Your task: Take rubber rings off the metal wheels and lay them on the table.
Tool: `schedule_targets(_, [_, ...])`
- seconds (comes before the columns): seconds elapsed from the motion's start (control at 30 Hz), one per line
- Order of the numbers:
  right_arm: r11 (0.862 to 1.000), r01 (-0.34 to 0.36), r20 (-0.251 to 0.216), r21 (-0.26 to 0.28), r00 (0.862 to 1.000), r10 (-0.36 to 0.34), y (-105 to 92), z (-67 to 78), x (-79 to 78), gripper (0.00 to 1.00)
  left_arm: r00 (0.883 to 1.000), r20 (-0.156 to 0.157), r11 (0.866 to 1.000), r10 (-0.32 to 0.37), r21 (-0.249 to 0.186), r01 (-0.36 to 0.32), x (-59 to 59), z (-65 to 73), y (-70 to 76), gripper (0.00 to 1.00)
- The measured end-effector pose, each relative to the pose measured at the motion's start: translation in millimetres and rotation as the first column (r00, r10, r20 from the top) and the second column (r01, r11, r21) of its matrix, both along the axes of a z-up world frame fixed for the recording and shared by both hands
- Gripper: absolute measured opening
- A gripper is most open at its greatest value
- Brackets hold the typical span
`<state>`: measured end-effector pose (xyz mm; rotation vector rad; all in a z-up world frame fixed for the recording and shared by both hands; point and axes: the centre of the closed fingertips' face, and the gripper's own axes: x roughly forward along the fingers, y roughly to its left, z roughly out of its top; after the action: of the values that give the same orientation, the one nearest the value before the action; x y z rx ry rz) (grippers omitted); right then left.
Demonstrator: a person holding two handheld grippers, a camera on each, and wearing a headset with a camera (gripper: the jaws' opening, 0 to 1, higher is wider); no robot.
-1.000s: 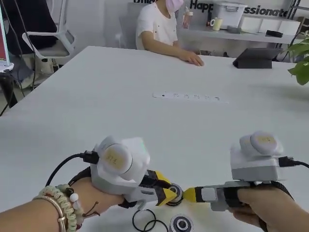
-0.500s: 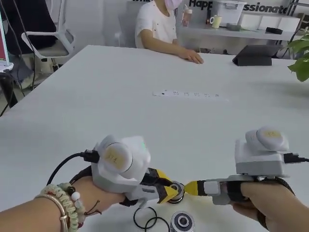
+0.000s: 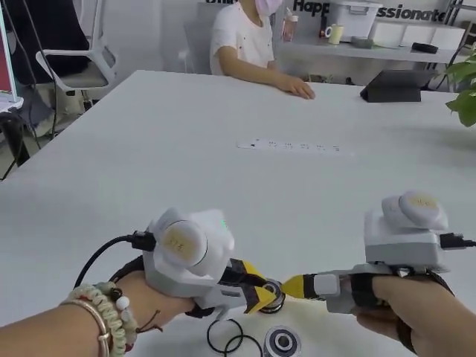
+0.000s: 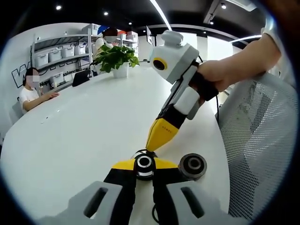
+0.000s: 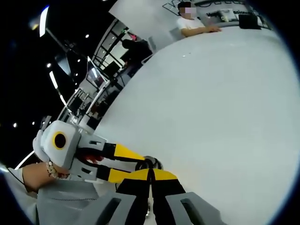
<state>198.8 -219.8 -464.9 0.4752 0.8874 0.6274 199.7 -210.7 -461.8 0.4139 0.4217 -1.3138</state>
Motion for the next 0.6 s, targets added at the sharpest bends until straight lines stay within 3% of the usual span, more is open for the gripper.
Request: schedule_targets(0.6, [1.0,-0.023,0.009,0.019,1.0,0.023,5.1,6.0,-1.0,0.0,1.0,-0.005,1.0,-0.005,-0.011,0.005,0.4,0.8,-1.3,0.07])
